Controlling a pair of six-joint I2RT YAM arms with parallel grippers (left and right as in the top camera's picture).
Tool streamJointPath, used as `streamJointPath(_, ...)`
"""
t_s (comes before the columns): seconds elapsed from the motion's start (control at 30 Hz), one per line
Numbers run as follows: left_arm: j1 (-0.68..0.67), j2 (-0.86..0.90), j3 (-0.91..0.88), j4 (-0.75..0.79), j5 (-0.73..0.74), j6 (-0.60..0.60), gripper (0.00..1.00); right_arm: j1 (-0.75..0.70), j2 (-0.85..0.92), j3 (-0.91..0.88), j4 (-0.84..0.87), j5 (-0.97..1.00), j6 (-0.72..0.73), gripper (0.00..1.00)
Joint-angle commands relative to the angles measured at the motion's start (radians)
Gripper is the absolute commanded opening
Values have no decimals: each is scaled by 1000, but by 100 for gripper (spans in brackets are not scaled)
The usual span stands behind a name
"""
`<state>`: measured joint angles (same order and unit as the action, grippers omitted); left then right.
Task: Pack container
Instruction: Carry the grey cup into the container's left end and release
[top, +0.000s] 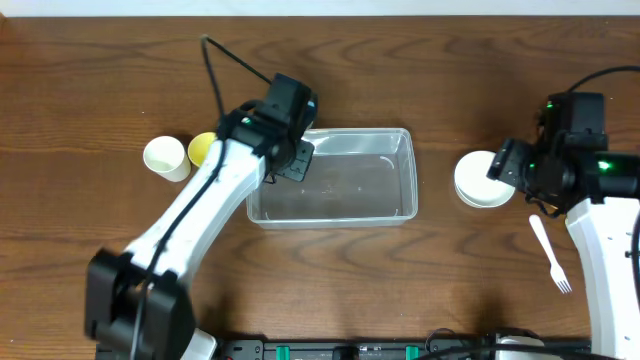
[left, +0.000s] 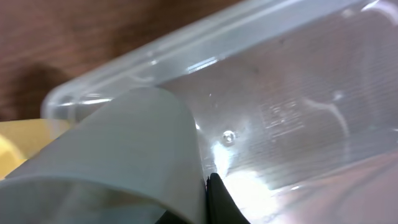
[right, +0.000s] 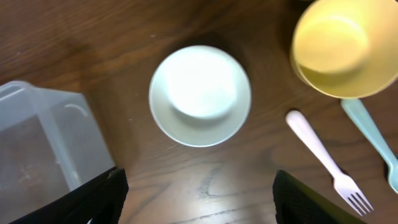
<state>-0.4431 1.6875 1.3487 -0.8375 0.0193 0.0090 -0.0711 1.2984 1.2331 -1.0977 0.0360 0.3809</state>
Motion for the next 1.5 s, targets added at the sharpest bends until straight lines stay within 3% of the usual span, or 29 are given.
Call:
streamJointPath(0.0, 4, 43, 0, -1, -8, 21, 6, -22, 0, -5, -15, -18, -23, 77)
streamJointPath(0.47, 4, 181, 0, 40, -2, 21, 8, -22, 0, -5, -33, -18, -31, 77)
streamJointPath(0.5, 4, 181, 0, 40, -2, 21, 14, -22, 0, -5, -34, -17, -31, 77)
streamJointPath(0.53, 4, 181, 0, 40, -2, 21, 30, -22, 0, -5, -36, -18, -31, 77)
streamJointPath(0.57, 4, 181, 0, 40, -2, 21, 40, -22, 0, -5, -36, -18, -31, 77)
streamJointPath(0.7, 4, 181, 0, 36, -2, 21, 56, -22, 0, -5, -37, -17, -38, 77)
streamJointPath(0.93, 4, 149, 2, 30, -6, 22, 62, -22, 0, -5, -37, -17, -46, 77)
streamJointPath(1.13, 4, 45, 58, -36, -6, 53, 74, -22, 0, -5, -36, -16, -49, 77)
streamJointPath(1.3, 10, -84, 96, -82, -71, 77, 76, -22, 0, -5, -37, -14, -53, 77)
streamJointPath(1.4, 33, -154, 96, -80, -97, 68, 95, -22, 0, -5, -37, -14, -58, 77)
streamJointPath(1.47, 73, -187, 96, -77, -100, 39, 96, -22, 0, -5, -37, -13, -65, 77)
